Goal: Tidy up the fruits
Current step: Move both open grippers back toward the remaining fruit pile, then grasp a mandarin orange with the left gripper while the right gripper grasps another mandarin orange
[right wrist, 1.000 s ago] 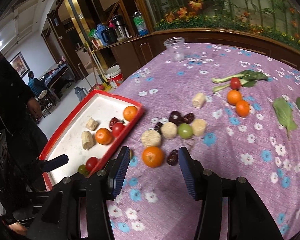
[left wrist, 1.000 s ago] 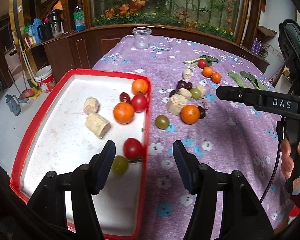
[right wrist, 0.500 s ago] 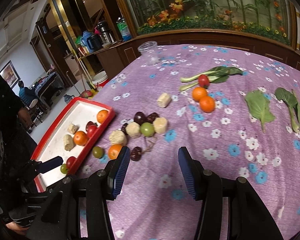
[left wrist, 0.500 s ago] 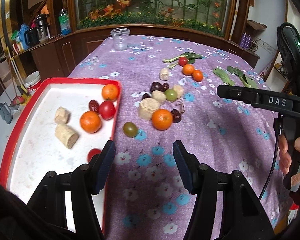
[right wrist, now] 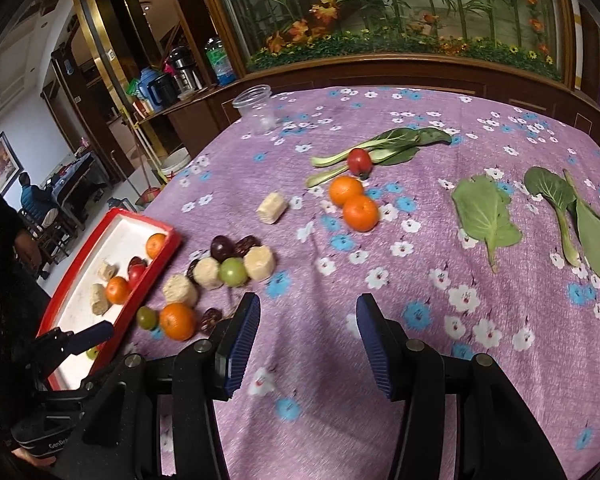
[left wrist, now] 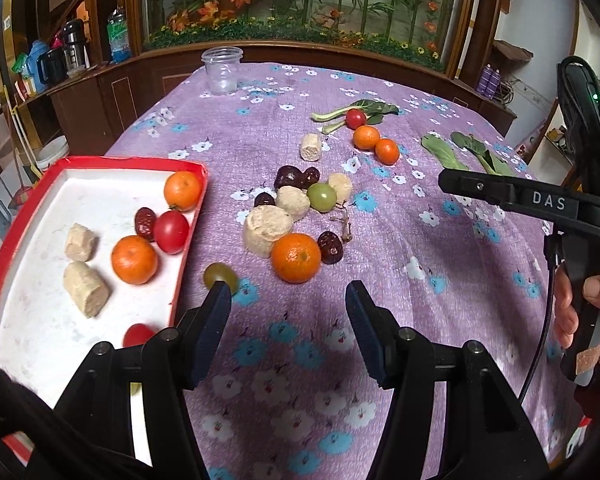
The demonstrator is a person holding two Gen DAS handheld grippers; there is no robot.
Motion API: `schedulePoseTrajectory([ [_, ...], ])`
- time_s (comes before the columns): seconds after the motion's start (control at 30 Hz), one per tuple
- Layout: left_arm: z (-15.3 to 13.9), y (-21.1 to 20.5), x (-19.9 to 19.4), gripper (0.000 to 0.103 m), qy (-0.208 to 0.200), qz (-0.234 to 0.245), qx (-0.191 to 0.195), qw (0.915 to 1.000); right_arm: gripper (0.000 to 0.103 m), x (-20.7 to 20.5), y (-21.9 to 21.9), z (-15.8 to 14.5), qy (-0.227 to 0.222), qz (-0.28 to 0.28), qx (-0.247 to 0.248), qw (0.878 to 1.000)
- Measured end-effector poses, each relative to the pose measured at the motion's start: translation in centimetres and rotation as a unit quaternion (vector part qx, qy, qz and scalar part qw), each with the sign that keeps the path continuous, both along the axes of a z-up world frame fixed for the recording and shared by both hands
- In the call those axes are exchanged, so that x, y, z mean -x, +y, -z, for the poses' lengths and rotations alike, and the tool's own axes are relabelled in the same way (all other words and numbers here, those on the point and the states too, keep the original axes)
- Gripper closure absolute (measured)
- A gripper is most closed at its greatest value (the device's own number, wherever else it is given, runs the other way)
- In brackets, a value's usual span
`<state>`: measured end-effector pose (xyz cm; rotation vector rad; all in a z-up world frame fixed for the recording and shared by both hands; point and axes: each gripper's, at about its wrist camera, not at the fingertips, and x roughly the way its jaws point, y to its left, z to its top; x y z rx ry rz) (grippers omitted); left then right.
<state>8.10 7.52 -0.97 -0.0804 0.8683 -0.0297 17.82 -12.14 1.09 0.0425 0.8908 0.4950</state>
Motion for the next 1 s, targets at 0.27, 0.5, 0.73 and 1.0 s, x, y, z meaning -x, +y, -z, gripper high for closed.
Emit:
schedulePoseTrajectory([
  [0.27, 1.0, -0.7, -2.1, 0.045, 0.002, -0.001, 0.008, 1.0000, 0.052, -4.1, 0.2, 1.7, 0.013, 0.014, 0.018, 1.000],
  [0.5, 2.1, -0.6, -3.3, 0.051, 0.009, -0.006, 0.013, 0.9999, 0.053, -7.4, 0.8, 3.0, 0.016, 0.021, 0.029, 0.999],
  [0.73, 2.5, -0.5, -3.9, 0.063, 0.010, -0.005, 0.015, 0.9998, 0.056, -9.8, 1.9, 4.1, 0.019, 0.024, 0.036, 0.999],
  [1.0, 2.8, -0.8, -4.2, 0.070, 0.009, -0.001, 0.011, 0.9999, 0.066, -11.5, 2.4, 5.4, 0.025, 0.029, 0.042, 0.998],
])
